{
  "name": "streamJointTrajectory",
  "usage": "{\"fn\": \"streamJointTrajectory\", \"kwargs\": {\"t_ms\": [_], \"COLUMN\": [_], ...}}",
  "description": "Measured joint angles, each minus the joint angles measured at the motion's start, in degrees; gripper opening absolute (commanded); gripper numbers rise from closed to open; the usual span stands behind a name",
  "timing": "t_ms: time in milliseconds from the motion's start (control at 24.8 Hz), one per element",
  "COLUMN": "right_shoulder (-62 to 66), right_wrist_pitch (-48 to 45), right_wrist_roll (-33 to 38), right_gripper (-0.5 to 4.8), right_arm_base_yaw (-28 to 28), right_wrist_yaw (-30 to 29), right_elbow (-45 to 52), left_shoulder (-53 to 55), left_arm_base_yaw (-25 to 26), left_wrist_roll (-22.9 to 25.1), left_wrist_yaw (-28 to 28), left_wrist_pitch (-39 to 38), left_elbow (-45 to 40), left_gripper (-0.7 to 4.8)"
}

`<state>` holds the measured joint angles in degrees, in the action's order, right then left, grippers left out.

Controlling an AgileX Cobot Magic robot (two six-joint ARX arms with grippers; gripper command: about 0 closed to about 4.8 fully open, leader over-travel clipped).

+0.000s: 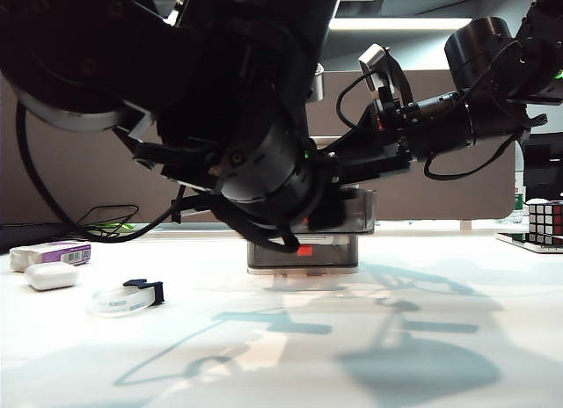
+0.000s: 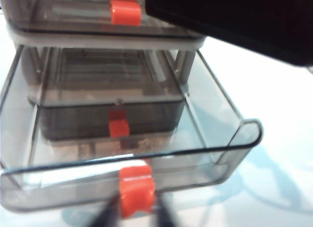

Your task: Open the second layer of the drawer on the table, pick up the transparent tape on the table and put it in, and finally close the drawer.

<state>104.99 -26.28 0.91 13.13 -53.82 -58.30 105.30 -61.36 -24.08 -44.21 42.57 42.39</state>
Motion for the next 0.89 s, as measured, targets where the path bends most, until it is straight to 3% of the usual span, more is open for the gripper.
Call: {"fn": "streamJointTrajectory", "kwargs": {"t_ms": [282,484,766,887], "right_shoulder": [0.0,0.0,-0.1,-2.4], "right_wrist_pitch": [0.0,0.1,0.1,1.7], "right_wrist_roll": [0.2,0.3,2.1,2.6], "right_gripper": [-0.05,-0.05,-0.05,-0.05], "right_arm_base_yaw": [0.0,0.0,0.0,0.2], "right_wrist_yaw": [-0.9,-2.0,-6.1,-6.7], "right_elbow": [0.0,0.0,0.0,0.1], "left_shoulder": [-0.2,-5.9,-26.6,-39.1], "left_arm_base_yaw": [0.0,-0.9,-2.1,-1.4], "left_wrist_roll": [0.0,-1.3,-1.3,-1.3], "left_wrist_yaw": [0.7,0.5,-1.7,-1.7], "left_wrist_pitch": [-4.8,-16.2,-30.7,-45.3], "left_elbow": [-0.1,-0.5,-10.6,-14.1], "left_gripper": [2.2,2.19,2.06,1.98]}}
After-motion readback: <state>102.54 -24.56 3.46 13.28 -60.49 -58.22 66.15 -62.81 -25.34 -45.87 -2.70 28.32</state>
